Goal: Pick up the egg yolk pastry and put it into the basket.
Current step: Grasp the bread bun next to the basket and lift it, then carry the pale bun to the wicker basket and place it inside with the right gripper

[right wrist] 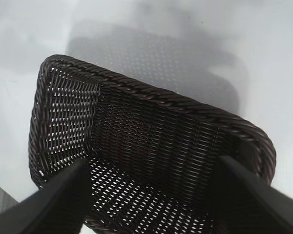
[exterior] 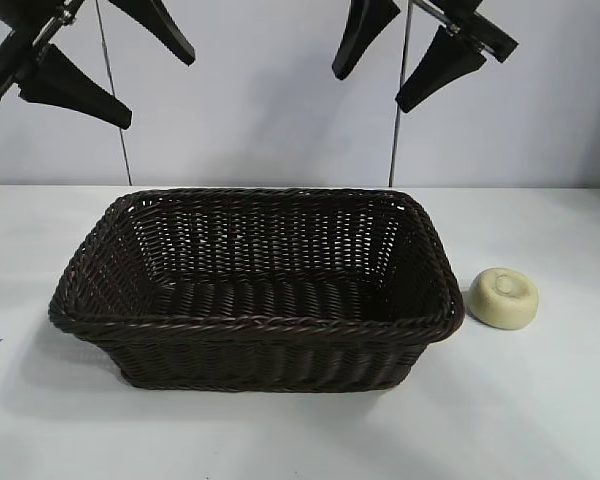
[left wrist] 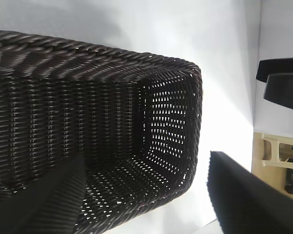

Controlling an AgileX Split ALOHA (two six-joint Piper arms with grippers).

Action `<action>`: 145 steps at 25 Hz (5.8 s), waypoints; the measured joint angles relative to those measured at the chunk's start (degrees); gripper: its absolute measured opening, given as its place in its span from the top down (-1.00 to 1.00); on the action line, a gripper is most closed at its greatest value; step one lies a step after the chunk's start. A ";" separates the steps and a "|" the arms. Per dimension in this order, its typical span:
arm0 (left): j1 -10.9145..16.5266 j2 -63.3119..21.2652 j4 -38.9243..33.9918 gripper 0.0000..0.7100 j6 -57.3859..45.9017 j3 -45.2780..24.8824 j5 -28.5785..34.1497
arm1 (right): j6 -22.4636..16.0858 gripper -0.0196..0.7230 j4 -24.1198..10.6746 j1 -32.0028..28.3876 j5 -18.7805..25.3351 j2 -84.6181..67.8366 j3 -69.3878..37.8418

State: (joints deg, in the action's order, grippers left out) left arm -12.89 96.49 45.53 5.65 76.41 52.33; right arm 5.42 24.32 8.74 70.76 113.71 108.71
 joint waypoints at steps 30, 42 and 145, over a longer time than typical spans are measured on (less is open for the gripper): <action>0.00 0.00 -0.22 -0.44 0.00 0.00 0.63 | 1.01 -0.44 -9.31 -5.16 -0.17 -6.71 -18.00; 0.00 0.00 -0.22 -0.44 1.65 0.00 1.06 | 1.85 -0.44 -14.40 -8.19 -1.59 -8.58 -21.70; 0.00 0.00 -0.35 -0.44 2.21 0.00 1.82 | 4.15 0.86 3.62 13.98 -3.35 -4.49 -13.63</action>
State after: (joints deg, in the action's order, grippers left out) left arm -12.89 96.49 45.18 7.86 76.41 54.15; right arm 9.57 27.94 22.72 67.41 109.22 95.08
